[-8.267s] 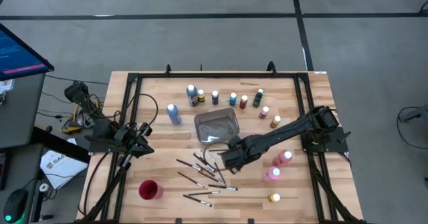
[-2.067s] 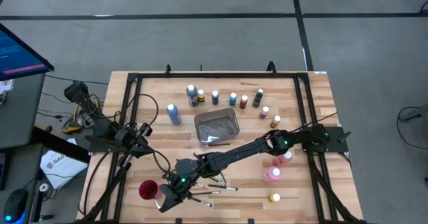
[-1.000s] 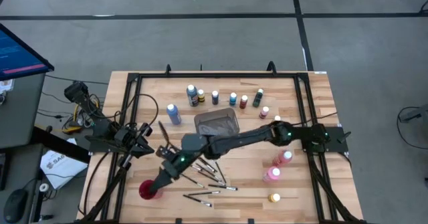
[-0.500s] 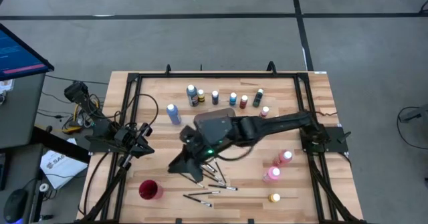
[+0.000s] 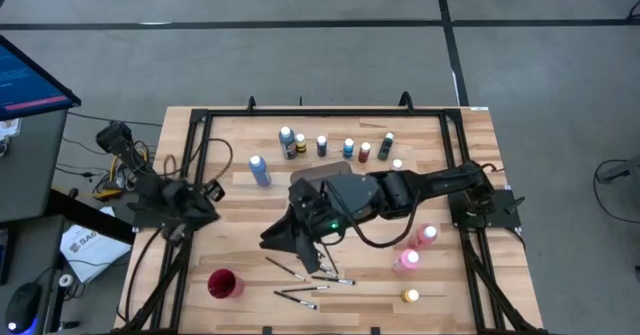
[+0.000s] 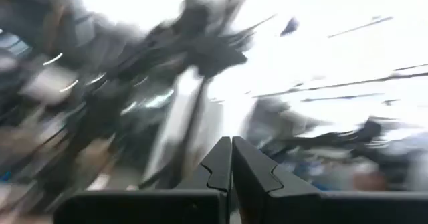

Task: Pick & Place Paint Supplies
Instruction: Put the silver paintbrush into the red cup

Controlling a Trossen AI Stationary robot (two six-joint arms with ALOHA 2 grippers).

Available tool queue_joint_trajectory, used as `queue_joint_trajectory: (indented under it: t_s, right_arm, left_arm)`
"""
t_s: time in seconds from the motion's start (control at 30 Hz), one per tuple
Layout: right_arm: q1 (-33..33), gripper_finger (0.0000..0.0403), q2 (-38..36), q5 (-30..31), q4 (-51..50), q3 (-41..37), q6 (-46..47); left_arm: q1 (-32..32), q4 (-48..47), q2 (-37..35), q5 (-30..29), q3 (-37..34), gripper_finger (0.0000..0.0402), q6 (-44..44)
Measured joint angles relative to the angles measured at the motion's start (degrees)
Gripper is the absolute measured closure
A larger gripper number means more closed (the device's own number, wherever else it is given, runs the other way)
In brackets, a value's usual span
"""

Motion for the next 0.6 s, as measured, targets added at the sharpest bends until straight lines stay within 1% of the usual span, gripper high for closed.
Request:
queue_joint_trajectory:
  t_s: [0.07, 0.1, 0.17, 0.2, 0.27, 0.33, 0.4, 0.5, 0.53, 0.6]
  right_arm:
    - [-0.14, 0.0295, 0.0, 0.1, -1.0, 0.0, -0.73]
    - [-0.35, 0.0295, 0.0, 0.09, -1.73, 0.0, -0.83]
    - [-0.63, 0.0295, 0.0, 0.11, -3.29, 0.0, -0.55]
    - [-0.74, 0.0295, 0.0, 0.11, -3.8, 0.0, -0.39]
    - [-1.12, 0.0295, 0.0, 0.08, -4.21, 0.0, -0.39]
    - [-1.48, 0.0295, 0.0, 0.06, -4.27, 0.0, -0.39]
    - [-1.73, 0.0295, 0.0, 0.1, -5.33, 0.0, -1.17]
    - [-1.81, 0.0295, 0.0, 2.54, -8.97, -0.01, -1.44]
    - [-1.88, 0.0295, 0.0, 3.2, -10.43, -0.02, -1.15]
    - [-2.2, 0.0295, 0.0, 4.4, -13.94, -0.02, 1.25]
  left_arm:
    - [0.0, 1.88, -1.58, 11.89, -0.01, 0.0399, 2.82]
    - [0.07, 2.32, -2.71, 17.4, -0.02, 0.0399, 2.7]
    - [0.63, 2.33, -5.25, 26.44, -0.02, 0.0399, -0.82]
    - [1.13, 1.86, -6.26, 29.29, -0.02, 0.0399, -3.11]
    - [2.82, 0.65, -8.01, 32.87, -0.02, 0.0399, -7.96]
    - [5.08, -1.0, -9.08, 36.4, -0.02, 0.0399, -11.41]
    - [7.84, -2.11, -9.38, 41.39, -0.02, 0.0399, -14.34]
    - [13.32, -1.45, -9.48, 50.02, -0.02, 0.0399, -19.22]
    - [15.23, -0.82, -9.44, 52.06, -0.02, 0.0399, -20.49]
    - [20.16, 0.58, -10.39, 53.63, -0.04, 0.0399, -22.97]
